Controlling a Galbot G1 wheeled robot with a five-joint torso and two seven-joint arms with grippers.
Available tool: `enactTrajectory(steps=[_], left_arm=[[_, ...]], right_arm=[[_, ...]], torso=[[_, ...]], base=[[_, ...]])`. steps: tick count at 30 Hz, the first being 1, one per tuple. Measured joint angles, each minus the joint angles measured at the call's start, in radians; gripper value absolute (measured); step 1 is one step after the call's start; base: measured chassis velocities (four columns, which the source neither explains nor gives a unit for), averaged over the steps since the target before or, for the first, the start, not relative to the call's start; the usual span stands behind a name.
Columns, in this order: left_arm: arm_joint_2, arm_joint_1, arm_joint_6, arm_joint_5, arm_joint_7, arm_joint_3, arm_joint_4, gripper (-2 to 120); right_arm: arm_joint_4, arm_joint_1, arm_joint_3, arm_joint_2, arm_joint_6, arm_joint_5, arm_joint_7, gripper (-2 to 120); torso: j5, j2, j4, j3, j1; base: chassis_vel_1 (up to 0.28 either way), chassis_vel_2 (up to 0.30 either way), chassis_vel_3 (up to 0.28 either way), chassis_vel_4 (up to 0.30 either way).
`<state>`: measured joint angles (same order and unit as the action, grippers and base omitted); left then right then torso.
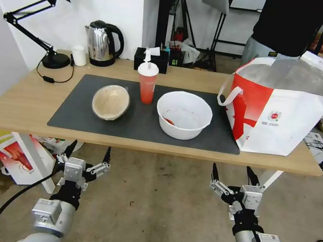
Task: Pick up the trash from the table and place it into the takeout bag.
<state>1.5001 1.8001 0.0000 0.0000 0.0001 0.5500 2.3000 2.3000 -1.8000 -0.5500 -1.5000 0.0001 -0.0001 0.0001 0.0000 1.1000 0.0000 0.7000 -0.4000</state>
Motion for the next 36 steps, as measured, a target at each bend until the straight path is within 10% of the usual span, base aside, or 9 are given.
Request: enactTrajectory(steps=[13, 36], left_arm=[[0.0, 0.0, 0.0, 0.0, 0.0, 0.0, 0.0, 100], [0.0, 0.0, 0.0, 0.0, 0.0, 0.0, 0.0, 100]], right_arm=[[0.008, 0.116, 0.02, 0.131, -0.053, 0.114, 0.002, 100], [0.045, 0.624, 0.107, 0.7, -0.295, 0.613, 0.018, 100]], torso=[[0.0001, 0.0, 0.0002, 0.0, 0.0], [0.0001, 0.0, 0.0, 0.0, 0.0]], base=[[0.0, 0.0, 0.0, 0.0], [0.0, 0.0, 0.0, 0.0]])
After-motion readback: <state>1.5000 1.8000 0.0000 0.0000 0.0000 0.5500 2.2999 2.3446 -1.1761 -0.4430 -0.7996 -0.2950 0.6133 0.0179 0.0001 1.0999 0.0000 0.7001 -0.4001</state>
